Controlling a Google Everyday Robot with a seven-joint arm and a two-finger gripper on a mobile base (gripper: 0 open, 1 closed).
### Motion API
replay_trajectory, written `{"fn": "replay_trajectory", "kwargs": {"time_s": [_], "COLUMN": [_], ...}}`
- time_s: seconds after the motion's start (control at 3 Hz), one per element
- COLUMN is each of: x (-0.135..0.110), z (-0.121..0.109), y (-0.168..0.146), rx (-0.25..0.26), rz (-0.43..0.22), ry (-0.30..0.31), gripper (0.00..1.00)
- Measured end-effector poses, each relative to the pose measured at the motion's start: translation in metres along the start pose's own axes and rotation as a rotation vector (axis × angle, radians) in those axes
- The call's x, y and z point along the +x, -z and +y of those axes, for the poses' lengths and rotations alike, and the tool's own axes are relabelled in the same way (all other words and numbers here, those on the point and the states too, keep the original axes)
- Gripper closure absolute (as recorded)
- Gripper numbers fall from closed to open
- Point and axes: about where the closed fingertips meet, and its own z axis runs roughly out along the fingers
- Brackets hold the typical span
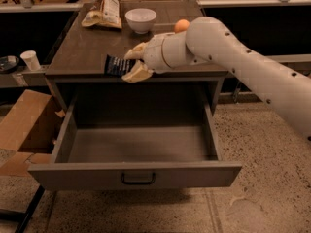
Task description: Pick rxbar blueberry from top drawer and place on counter
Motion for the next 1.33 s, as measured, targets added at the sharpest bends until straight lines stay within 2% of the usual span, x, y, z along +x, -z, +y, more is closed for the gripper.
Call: {"fn": "replay_trajectory", "kwargs": {"time_s": [0.67, 1.0, 1.33], "x": [0.019, 0.036, 0.045], "z": [-0.07, -0.093, -0.106], "y": [-0.027, -0.038, -0.044], "rx": [0.08, 0.111, 0.125], "rz": [-0.045, -0.058, -0.068], "ry": [-0.063, -0.105, -0.132], "gripper": [1.0, 0.81, 0.58]}}
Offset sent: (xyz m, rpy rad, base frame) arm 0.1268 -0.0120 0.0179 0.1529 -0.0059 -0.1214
